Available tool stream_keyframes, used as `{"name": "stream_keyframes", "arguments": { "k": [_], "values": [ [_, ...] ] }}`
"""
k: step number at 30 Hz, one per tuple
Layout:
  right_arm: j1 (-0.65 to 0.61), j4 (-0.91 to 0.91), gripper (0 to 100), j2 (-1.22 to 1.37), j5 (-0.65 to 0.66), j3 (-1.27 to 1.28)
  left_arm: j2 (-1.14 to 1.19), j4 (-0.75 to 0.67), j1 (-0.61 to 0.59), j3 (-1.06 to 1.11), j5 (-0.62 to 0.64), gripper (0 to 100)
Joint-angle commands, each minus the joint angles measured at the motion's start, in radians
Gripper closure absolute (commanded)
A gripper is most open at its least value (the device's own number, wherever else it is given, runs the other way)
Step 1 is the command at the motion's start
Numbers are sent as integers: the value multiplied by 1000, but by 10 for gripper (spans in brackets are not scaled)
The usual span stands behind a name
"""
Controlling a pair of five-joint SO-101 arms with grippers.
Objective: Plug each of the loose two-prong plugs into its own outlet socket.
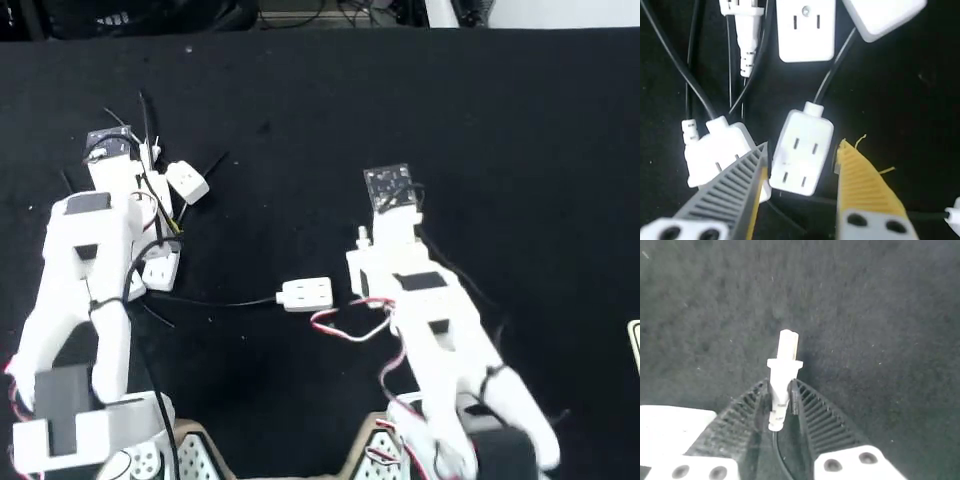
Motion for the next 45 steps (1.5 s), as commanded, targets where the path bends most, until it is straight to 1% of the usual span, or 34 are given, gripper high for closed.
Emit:
{"name": "stream_keyframes", "arguments": {
  "k": [1,6,8,11,16,19,23,29,33,36,37,39,40,41,45],
  "values": [
    [29,-17,987,124,23,-117,-86,3,38,24,-6,779],
    [31,63,978,154,25,-180,-84,3,47,54,0,778],
    [31,63,928,159,34,-180,-87,3,73,71,8,778],
    [29,63,858,160,74,-177,-98,-15,108,99,87,778],
    [29,58,854,162,77,-177,-98,-92,174,160,104,778],
    [29,58,854,163,78,-180,-98,-114,197,189,112,779],
    [29,68,854,209,80,-223,-98,-124,186,202,173,779],
    [129,150,854,303,80,-337,-98,-124,186,206,178,779],
    [118,158,854,303,81,-335,-98,-124,186,206,178,779],
    [109,158,868,303,83,-335,-98,-124,186,206,178,779],
    [109,157,894,303,95,-335,-98,-124,185,206,178,779],
    [109,155,977,303,127,-335,-98,-124,185,206,178,779],
    [110,157,992,302,133,-335,-98,-124,185,206,178,779],
    [112,158,977,297,135,-334,-98,-124,185,206,178,779],
    [112,193,988,202,143,-306,-98,-126,174,203,178,779]
  ]
}}
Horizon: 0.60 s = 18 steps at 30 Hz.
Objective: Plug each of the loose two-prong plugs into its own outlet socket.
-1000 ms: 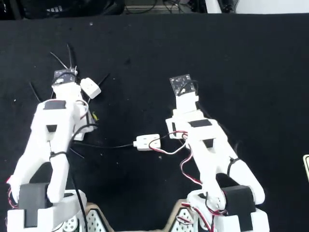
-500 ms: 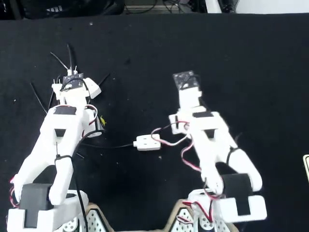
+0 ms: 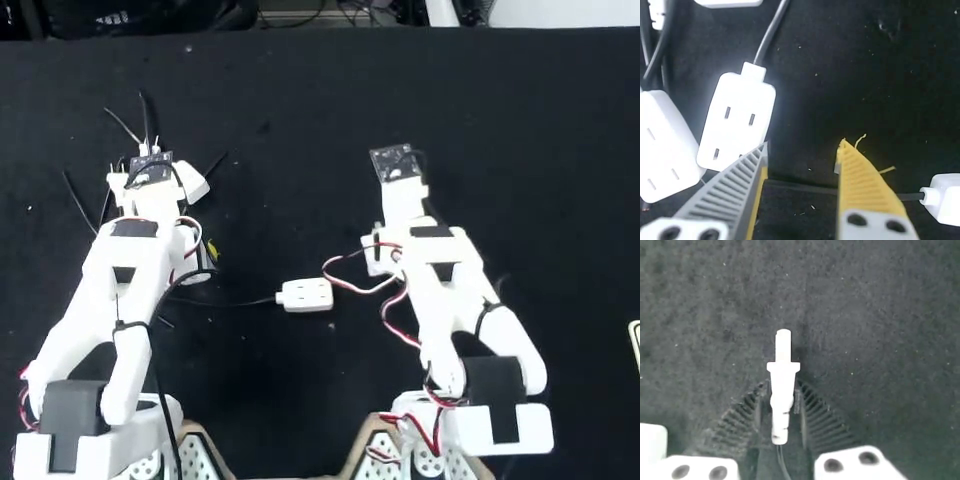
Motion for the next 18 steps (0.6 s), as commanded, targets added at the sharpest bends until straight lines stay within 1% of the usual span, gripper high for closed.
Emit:
{"name": "stream_keyframes", "arguments": {
  "k": [1,4,8,11,12,15,18],
  "values": [
    [3,44,988,-128,15,-4,-31,-15,-15,-10,14,779],
    [-32,86,988,-257,31,31,-31,-40,-41,-5,18,783],
    [-121,135,988,-397,172,35,-21,-121,-77,13,14,784],
    [-241,135,988,-464,245,36,-20,-175,-91,41,14,784],
    [-279,133,988,-478,256,39,-29,-172,-91,51,12,784],
    [-377,127,988,-495,262,58,-34,-84,-88,31,-21,784],
    [-465,55,988,-518,262,151,-80,-74,-101,39,-46,784]
  ]
}}
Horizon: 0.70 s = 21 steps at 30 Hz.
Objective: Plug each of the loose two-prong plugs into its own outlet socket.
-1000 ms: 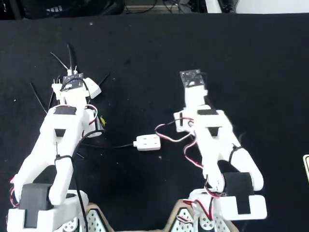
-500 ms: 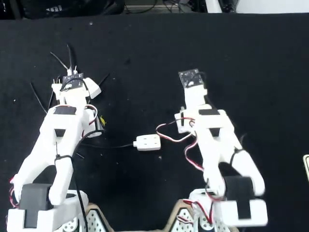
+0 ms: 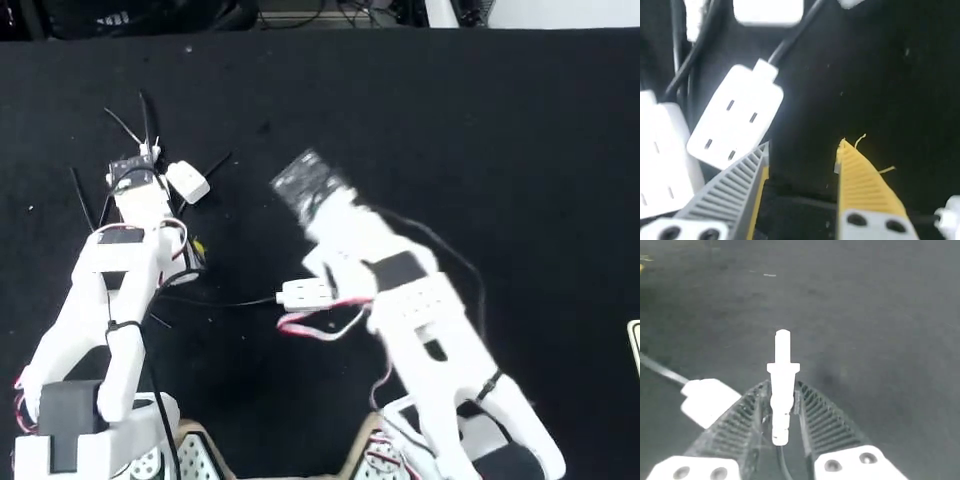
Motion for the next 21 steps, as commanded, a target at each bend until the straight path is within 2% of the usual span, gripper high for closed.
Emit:
{"name": "stream_keyframes", "arguments": {
  "k": [1,6,10,15,21],
  "values": [
    [-104,-91,988,-74,14,96,-112,9,-38,-1,-34,784],
    [-121,-172,988,-242,11,232,-370,-107,-24,185,-35,784],
    [-121,-209,988,-329,11,282,-545,-117,27,282,-34,784],
    [-127,-394,988,-338,11,390,-680,-117,71,349,-28,784],
    [-253,-628,988,-338,9,527,-790,-117,114,400,-28,784]
  ]
}}
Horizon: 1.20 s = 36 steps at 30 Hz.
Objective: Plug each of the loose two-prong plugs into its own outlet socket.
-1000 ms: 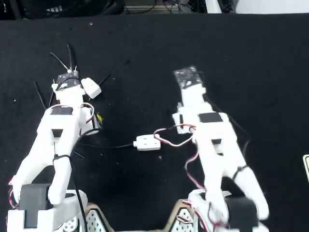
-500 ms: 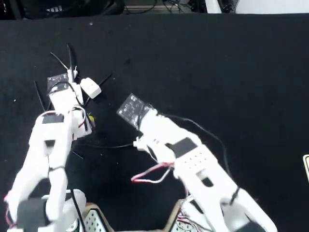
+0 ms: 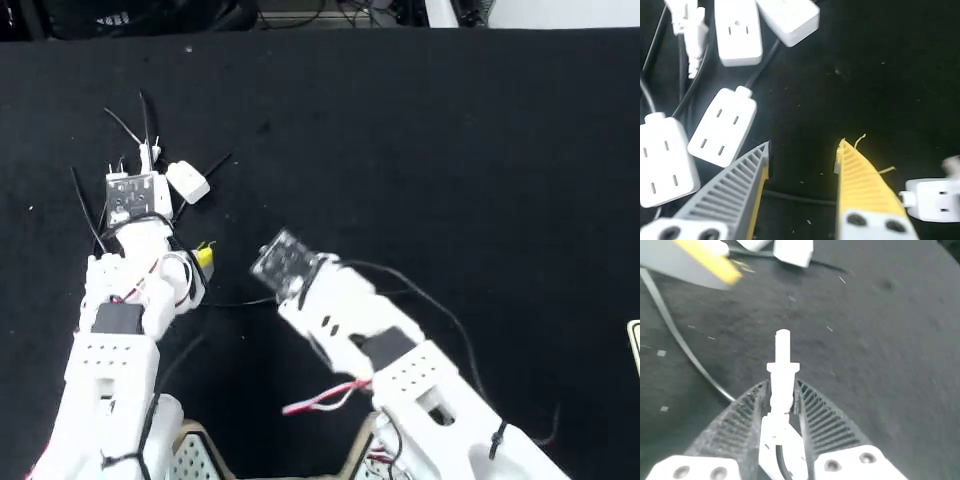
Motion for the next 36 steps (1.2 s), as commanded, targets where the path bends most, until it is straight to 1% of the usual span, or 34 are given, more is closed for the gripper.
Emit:
{"name": "stream_keyframes", "arguments": {
  "k": [1,3,5,8,11,14,22,26,30,32,36],
  "values": [
    [-61,-114,988,-30,8,30,-91,-17,33,10,-2,784],
    [-66,-118,988,-30,-38,35,-129,-18,35,27,0,784],
    [-68,-118,988,-30,-127,35,-170,-23,36,45,0,784],
    [-68,-118,988,-28,-196,33,-239,-23,73,79,2,784],
    [-98,-117,988,-28,-195,35,-318,-25,107,113,2,784],
    [-138,-115,988,-28,-195,39,-399,-25,110,145,2,784],
    [-144,-115,988,-28,-195,39,-562,-17,110,228,-2,784],
    [-187,-112,988,-30,-195,39,-566,-17,110,236,-8,784],
    [-193,-57,988,-35,-195,7,-548,-17,113,236,-9,784],
    [-193,-43,988,-35,-195,1,-537,-17,136,236,-14,784],
    [-192,-44,988,-36,-195,-1,-506,-17,186,236,-77,784]
  ]
}}
